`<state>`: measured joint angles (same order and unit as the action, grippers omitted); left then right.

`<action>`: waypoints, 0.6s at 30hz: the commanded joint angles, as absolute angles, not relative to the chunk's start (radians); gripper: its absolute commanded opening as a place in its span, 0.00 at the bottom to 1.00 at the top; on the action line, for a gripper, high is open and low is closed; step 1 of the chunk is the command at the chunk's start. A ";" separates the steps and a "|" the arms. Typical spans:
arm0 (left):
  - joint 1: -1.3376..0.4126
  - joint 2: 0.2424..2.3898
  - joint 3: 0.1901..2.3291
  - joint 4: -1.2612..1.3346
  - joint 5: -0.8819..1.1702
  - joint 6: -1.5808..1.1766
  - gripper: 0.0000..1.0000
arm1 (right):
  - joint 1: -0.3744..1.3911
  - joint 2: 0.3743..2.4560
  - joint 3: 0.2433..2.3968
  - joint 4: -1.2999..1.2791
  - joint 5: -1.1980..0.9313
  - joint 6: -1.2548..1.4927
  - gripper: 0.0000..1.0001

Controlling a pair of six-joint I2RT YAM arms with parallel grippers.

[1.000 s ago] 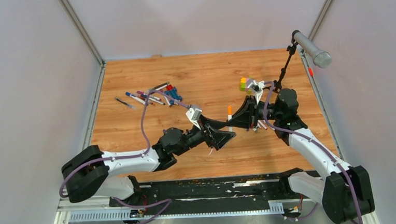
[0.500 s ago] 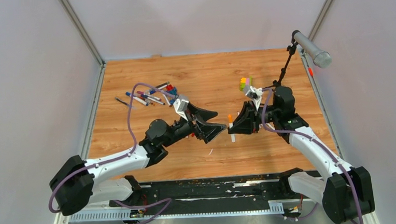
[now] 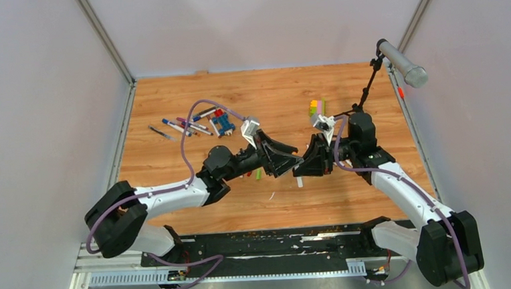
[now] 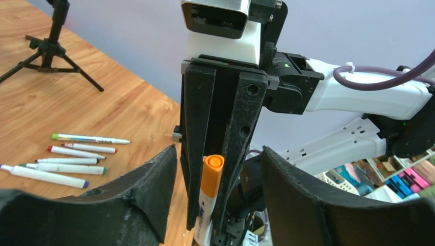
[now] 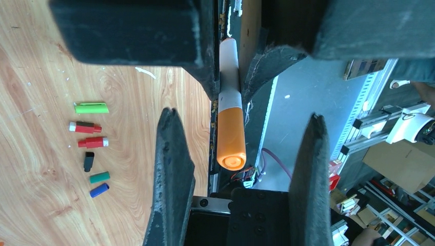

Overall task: Open the pen caps
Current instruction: Open the pen cap from the pen.

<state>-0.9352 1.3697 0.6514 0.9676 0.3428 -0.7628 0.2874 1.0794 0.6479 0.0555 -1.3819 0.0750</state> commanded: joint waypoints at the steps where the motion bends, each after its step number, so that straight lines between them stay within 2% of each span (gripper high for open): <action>1: -0.934 1.418 0.702 1.099 0.398 -0.827 0.61 | 0.295 1.084 0.687 0.057 -1.410 0.034 0.00; 3: -0.934 1.440 0.711 1.127 0.415 -0.843 0.50 | 0.295 1.084 0.689 0.054 -1.411 0.034 0.00; 7: -0.929 1.466 0.726 1.172 0.446 -0.860 0.13 | 0.295 1.088 0.690 0.054 -1.411 0.039 0.00; 9: -0.910 1.465 0.742 1.179 0.467 -0.863 0.00 | 0.298 1.093 0.687 0.059 -1.411 0.049 0.00; 18: -0.634 1.389 0.981 1.075 0.436 -0.841 0.00 | 0.389 1.148 0.662 0.079 -1.403 0.059 0.00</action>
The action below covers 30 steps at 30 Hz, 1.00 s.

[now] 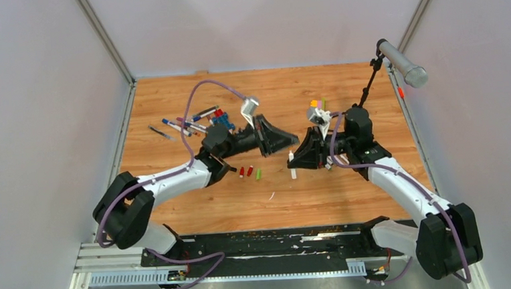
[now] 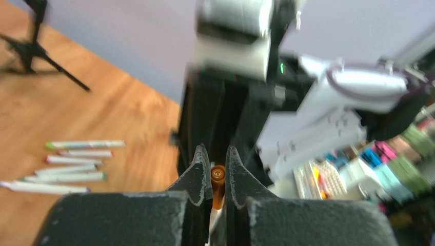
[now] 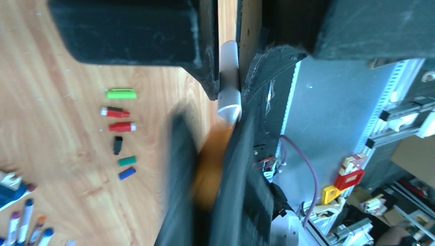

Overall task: Open the pen caps
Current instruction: Open the pen cap from the pen, then place the pen at the center of the board.

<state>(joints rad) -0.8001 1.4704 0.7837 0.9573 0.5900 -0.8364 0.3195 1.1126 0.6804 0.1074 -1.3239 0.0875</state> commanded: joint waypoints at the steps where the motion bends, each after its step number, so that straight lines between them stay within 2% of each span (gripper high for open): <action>1: -0.608 1.389 1.014 1.071 0.416 -0.842 0.00 | 0.405 1.160 0.661 0.078 -1.398 0.060 0.00; 5: -0.549 1.389 1.124 1.048 0.354 -0.827 0.00 | 0.434 1.191 0.663 0.074 -1.387 0.052 0.00; 10: -0.529 1.341 1.104 1.032 0.312 -0.806 0.00 | 0.437 1.176 0.693 -0.042 -1.362 -0.063 0.00; 19: -0.521 1.116 0.785 0.848 0.286 -0.808 0.00 | 0.383 1.114 0.770 -0.393 -1.200 -0.477 0.00; 26: -0.521 0.962 0.551 0.674 0.244 -0.850 0.00 | 0.316 1.090 0.786 -0.486 -1.009 -0.615 0.00; 30: -0.522 0.944 0.503 0.548 0.255 -0.887 0.00 | 0.263 1.100 0.794 -0.507 -0.853 -0.659 0.02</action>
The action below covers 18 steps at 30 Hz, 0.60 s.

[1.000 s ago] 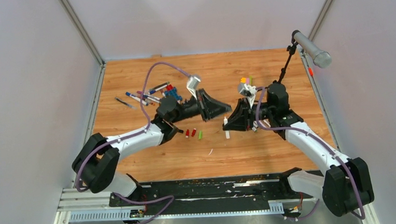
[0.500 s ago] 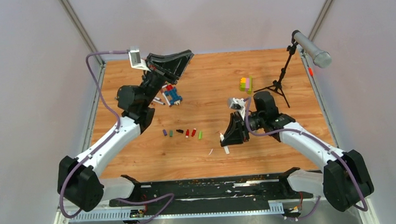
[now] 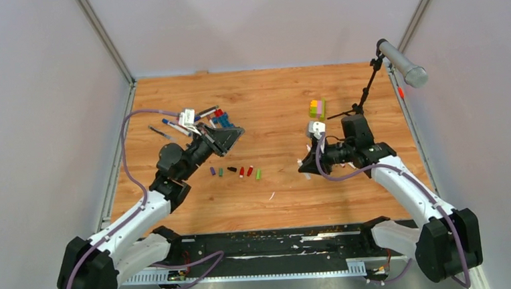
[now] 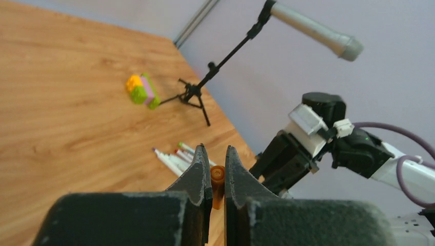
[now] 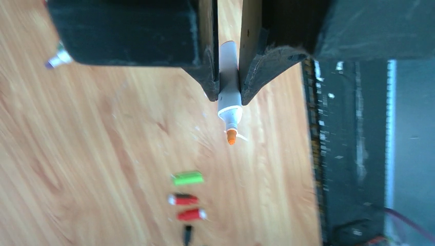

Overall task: Open the pen caps
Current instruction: Place the pen at the center of the board.

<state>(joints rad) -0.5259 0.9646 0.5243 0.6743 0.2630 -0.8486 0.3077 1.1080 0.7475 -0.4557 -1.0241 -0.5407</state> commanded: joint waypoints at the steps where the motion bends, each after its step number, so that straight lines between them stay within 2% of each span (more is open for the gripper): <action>1: -0.522 0.951 0.498 0.522 0.269 -0.897 0.00 | 0.248 1.106 0.797 -0.509 -0.819 -0.664 0.02; 9: -0.541 1.096 0.447 0.612 0.429 -0.995 0.01 | 0.136 1.167 0.808 -0.471 -0.560 -0.637 0.03; 18: -0.681 1.202 0.472 0.569 0.367 -0.923 0.01 | 0.039 1.251 0.818 -0.406 -0.275 -0.585 0.03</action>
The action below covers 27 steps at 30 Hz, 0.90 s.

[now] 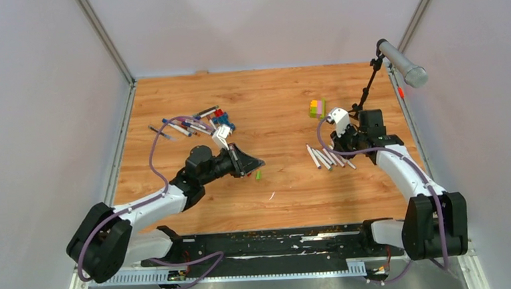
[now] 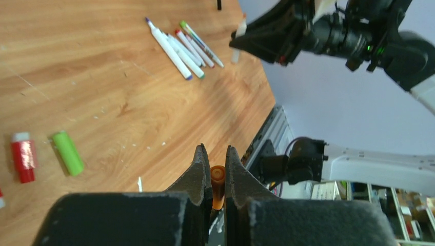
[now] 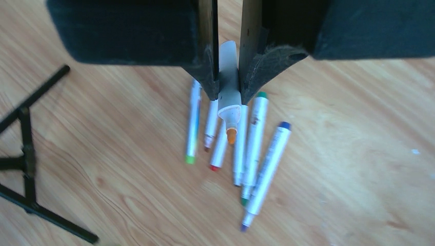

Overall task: Open the pen caps
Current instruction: Place the pen at the center of the board.

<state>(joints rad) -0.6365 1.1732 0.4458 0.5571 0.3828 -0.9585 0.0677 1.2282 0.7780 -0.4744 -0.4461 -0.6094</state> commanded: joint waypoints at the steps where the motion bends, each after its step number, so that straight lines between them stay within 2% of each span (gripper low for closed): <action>1: -0.690 1.212 0.474 0.571 0.365 -0.922 0.02 | 0.032 1.261 0.818 -0.402 -0.245 -0.585 0.04; 6: -0.717 1.251 0.483 0.562 0.371 -0.904 0.02 | -0.024 1.325 0.829 -0.396 -0.131 -0.588 0.04; 14: -0.725 1.233 0.477 0.524 0.363 -0.876 0.03 | -0.040 1.470 0.894 -0.461 -0.060 -0.592 0.05; 27: -0.732 1.195 0.463 0.495 0.349 -0.862 0.05 | -0.041 1.556 0.928 -0.528 -0.131 -0.575 0.16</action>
